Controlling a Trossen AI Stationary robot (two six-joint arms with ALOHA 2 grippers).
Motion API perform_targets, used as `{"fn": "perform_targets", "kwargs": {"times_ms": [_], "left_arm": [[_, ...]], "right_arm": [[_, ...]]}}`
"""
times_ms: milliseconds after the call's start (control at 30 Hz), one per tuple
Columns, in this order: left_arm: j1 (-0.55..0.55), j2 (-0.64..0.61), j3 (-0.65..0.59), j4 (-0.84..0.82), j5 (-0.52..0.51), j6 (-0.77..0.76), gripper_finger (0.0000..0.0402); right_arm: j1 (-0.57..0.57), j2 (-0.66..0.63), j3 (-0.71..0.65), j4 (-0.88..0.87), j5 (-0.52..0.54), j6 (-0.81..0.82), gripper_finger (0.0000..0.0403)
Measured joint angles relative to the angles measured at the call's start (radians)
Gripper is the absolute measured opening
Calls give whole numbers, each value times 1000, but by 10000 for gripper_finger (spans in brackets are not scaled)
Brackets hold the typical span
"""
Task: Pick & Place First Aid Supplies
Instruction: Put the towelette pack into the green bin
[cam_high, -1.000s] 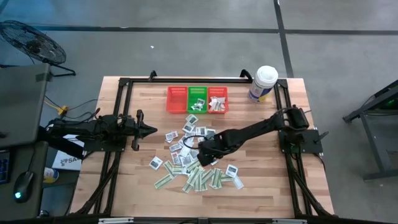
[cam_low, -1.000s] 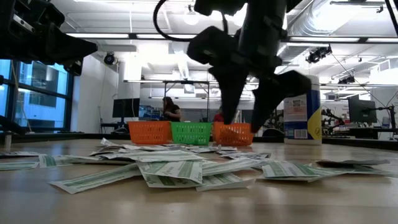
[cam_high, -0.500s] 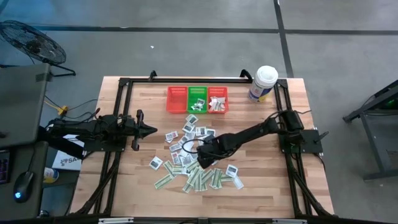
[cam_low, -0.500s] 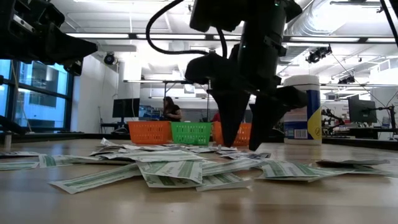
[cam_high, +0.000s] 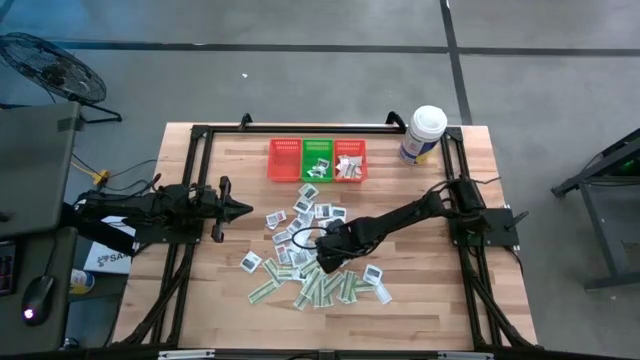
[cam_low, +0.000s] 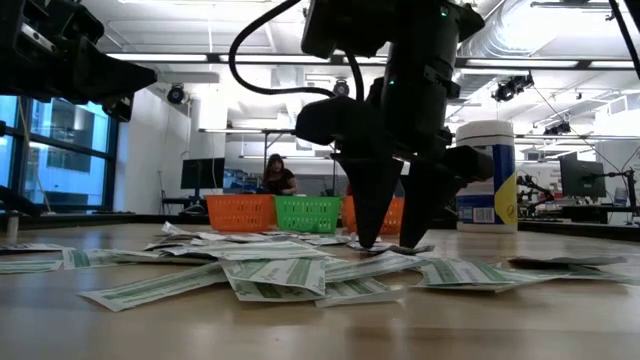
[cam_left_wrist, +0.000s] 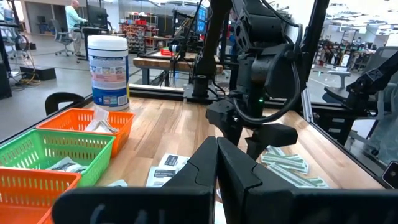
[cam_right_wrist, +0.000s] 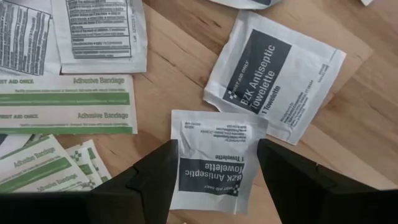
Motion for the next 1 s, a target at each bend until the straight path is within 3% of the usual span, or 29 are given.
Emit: {"fn": "perform_targets", "kwargs": {"times_ms": [167,833,1000], "left_arm": [[0,0,0,0,1,0,1],[0,0,0,0,1,0,1],[0,0,0,0,1,0,1]], "right_arm": [[0,18,-2,-7,-2,-9,199],[7,39,-2,-27,3,-9,17],[7,39,-2,-23,14,-10,7]]}}
